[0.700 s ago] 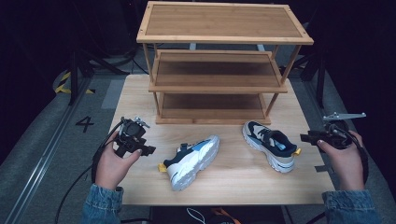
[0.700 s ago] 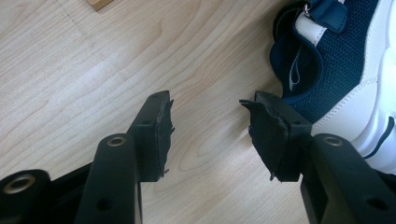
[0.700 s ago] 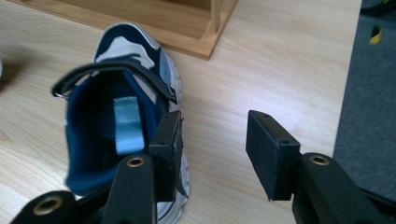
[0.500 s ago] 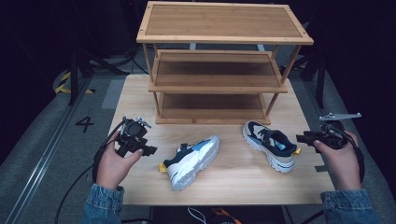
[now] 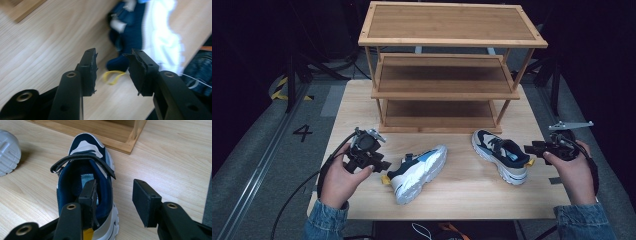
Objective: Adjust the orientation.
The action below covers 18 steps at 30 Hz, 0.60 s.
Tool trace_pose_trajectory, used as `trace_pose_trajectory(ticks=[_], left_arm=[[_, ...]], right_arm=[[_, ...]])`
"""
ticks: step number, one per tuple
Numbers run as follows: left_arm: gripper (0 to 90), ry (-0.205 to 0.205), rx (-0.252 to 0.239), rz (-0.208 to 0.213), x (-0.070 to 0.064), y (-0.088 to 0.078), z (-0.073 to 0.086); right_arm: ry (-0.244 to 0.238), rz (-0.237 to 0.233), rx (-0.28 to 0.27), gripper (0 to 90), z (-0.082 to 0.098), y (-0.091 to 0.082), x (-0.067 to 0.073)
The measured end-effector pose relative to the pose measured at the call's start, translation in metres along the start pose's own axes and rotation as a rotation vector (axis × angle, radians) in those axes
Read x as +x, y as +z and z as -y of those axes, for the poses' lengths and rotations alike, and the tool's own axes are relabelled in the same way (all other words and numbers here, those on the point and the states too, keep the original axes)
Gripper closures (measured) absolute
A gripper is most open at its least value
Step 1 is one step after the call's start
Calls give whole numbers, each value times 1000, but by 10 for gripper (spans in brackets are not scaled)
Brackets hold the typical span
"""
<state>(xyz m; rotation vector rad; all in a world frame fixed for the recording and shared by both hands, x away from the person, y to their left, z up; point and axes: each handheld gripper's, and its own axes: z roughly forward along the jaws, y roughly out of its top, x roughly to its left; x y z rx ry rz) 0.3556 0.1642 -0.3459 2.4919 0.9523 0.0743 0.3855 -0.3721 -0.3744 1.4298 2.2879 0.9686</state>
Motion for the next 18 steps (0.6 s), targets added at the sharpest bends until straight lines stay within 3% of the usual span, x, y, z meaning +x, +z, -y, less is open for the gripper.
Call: trace_pose_trajectory(ticks=[3, 6, 12, 18], left_arm=[[562, 41, -10, 25, -16, 3, -8], [476, 62, 16, 31, -27, 10, -14], [294, -27, 55, 26, -19, 30, -15], [281, -52, 75, 78, -14, 49, -17]], right_arm=[[-3, -3, 4, 546, 0, 2, 1], [-2, 0, 0, 527, 0, 1, 0], [-18, 4, -3, 498, -1, 3, 4], [-23, 9, 5, 489, 0, 7, 5]])
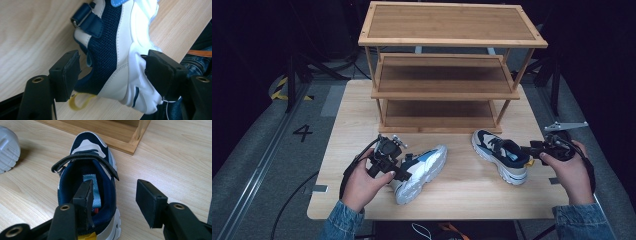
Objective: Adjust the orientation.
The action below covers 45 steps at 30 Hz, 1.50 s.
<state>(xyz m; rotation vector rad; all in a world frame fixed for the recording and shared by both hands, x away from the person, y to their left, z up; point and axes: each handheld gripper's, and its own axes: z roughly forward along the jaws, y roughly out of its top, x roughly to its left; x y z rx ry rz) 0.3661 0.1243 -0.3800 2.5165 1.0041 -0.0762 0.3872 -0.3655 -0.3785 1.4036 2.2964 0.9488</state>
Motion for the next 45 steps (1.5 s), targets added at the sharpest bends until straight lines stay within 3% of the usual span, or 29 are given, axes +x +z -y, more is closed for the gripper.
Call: trace_pose_trajectory(ticks=[1, 2, 4, 8, 13, 19, 20, 21, 22, 24, 26, 29, 32, 36, 38, 39, 41, 45], left_arm=[[265, -21, 5, 43, 2, 5, 0], [241, -21, 5, 43, 2, 5, 0], [231, -31, 11, 107, 5, 7, 0], [156, -24, 46, 114, 1, 11, -3], [114, -40, 57, 177, 3, 19, -5], [126, 15, 75, 256, -4, 27, -9], [287, 38, 61, 293, -5, 23, -10], [346, 38, 61, 293, -5, 23, -10], [492, 45, 19, 329, -4, 17, -8], [682, 59, -1, 392, -4, 15, -8], [716, 73, 1, 413, -6, 16, -9], [751, 93, 4, 415, -8, 16, -10], [783, 104, -5, 332, -7, 12, -11], [786, 64, -45, 285, 5, 4, -9], [787, 38, -73, 224, 17, 2, -6], [786, 5, -92, 178, 27, 2, -4], [783, -34, -135, 186, 36, 1, -1], [769, -48, -149, 190, 41, 1, 0]], right_arm=[[-1, -2, 1, 487, 0, 0, 0], [-3, -2, 0, 486, 0, 0, 0], [-5, -1, -1, 481, 0, 0, 1], [-12, -3, 0, 478, 0, 1, 1], [-18, -3, 3, 469, 1, 3, 4], [-28, -6, 7, 463, 1, 5, 6], [-29, -5, 4, 463, 1, 5, 6], [-30, -5, 5, 463, 1, 5, 6], [-28, -4, 4, 463, 1, 5, 6], [-26, -2, 4, 463, 2, 5, 5], [-28, -3, 2, 463, 2, 5, 5], [-32, -4, 3, 463, 2, 5, 6], [-30, -5, 5, 463, 2, 6, 6], [-30, -8, 10, 463, 2, 8, 7], [-32, -9, 12, 463, 2, 9, 7], [-35, -12, 15, 463, 2, 10, 8], [-38, -12, 15, 463, 3, 11, 8], [-38, -14, 19, 462, 3, 12, 10]])
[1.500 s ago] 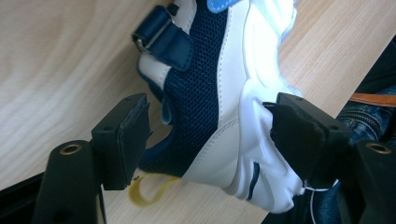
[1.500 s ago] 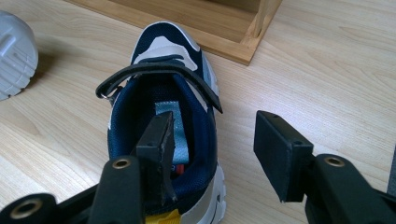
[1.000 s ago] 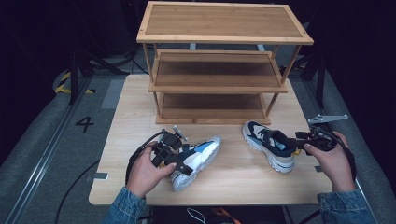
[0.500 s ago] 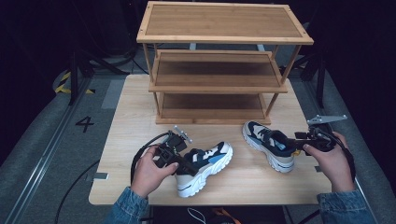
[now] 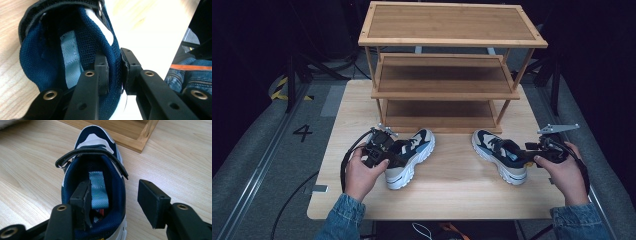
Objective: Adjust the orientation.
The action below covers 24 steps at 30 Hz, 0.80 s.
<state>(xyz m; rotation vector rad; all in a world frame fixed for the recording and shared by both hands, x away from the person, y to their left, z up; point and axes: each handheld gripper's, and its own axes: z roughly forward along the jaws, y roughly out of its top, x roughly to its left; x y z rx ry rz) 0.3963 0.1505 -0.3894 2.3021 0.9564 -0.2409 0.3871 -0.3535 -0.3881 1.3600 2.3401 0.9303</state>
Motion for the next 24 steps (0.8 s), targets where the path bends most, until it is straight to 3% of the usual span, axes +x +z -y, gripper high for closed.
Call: trace_pose_trajectory(ticks=[2, 5, 6, 7, 12, 15, 20, 23, 24], left_arm=[[750, -3, 9, 10, -3, 2, -1], [631, 33, 64, 34, -13, 7, -3], [607, 33, 64, 34, -13, 7, -3], [603, 47, 103, 26, -23, 14, -6], [548, 69, 146, 9, -38, 24, -6], [528, 79, 138, 14, -44, 20, -6], [512, 94, 85, -7, -47, 6, -7], [469, 70, 27, -91, -41, -9, -6], [463, 70, 27, -91, -41, -9, -6]], right_arm=[[0, 1, 0, 461, 0, 0, 0], [-3, 3, -3, 458, 0, -1, 0], [-2, 2, -4, 458, 0, -1, 0], [-2, 3, -5, 457, 0, -2, -1], [-3, 8, -8, 451, 1, -3, -2], [-3, 9, -10, 448, 1, -4, -2], [-4, 7, -8, 446, 1, -3, -2], [-7, 7, -10, 446, 1, -3, -1], [-7, 7, -10, 446, 1, -3, -1]])
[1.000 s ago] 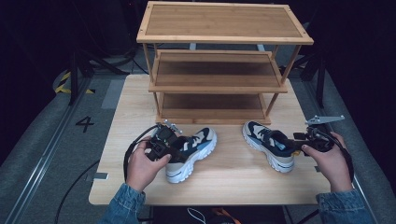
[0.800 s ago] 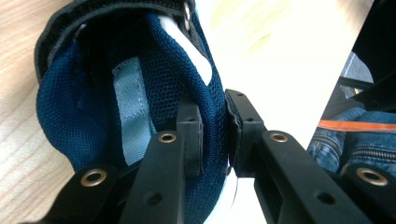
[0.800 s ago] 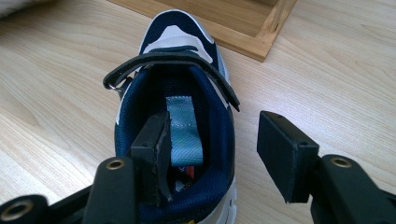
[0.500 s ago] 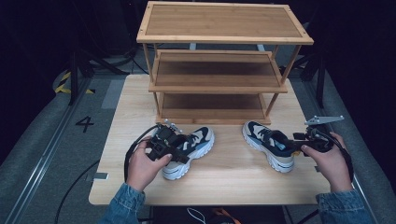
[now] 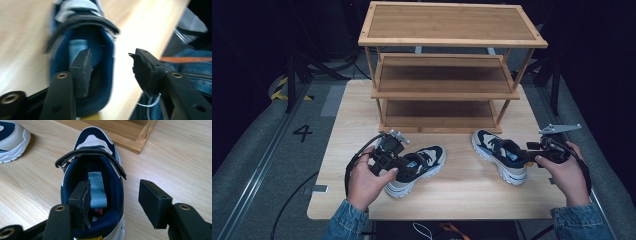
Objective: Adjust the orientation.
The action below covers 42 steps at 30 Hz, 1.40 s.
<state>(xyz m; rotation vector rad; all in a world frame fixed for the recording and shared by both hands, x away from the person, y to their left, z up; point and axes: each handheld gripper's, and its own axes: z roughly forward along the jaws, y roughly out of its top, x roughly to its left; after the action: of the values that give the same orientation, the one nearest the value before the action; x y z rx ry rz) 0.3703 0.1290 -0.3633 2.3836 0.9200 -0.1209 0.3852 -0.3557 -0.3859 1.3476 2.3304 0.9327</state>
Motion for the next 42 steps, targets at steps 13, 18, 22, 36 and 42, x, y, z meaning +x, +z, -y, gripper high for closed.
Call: trace_pose_trajectory(ticks=[13, 18, 22, 36, 42], left_arm=[[669, 6, 114, -199, 21, 37, -16], [733, 4, 104, -253, 22, 38, -20], [759, -71, 71, -321, 29, 37, -23], [476, -145, -52, -274, 40, 16, -19], [487, -179, -71, -304, 43, -4, 2]], right_arm=[[2, 5, 10, 444, 9, -1, 3], [17, 12, -6, 442, 13, -5, 2], [14, 22, -22, 448, 14, -10, 3], [-5, 56, -71, 451, 12, -20, 4], [21, 82, -105, 457, 12, -29, -6]])
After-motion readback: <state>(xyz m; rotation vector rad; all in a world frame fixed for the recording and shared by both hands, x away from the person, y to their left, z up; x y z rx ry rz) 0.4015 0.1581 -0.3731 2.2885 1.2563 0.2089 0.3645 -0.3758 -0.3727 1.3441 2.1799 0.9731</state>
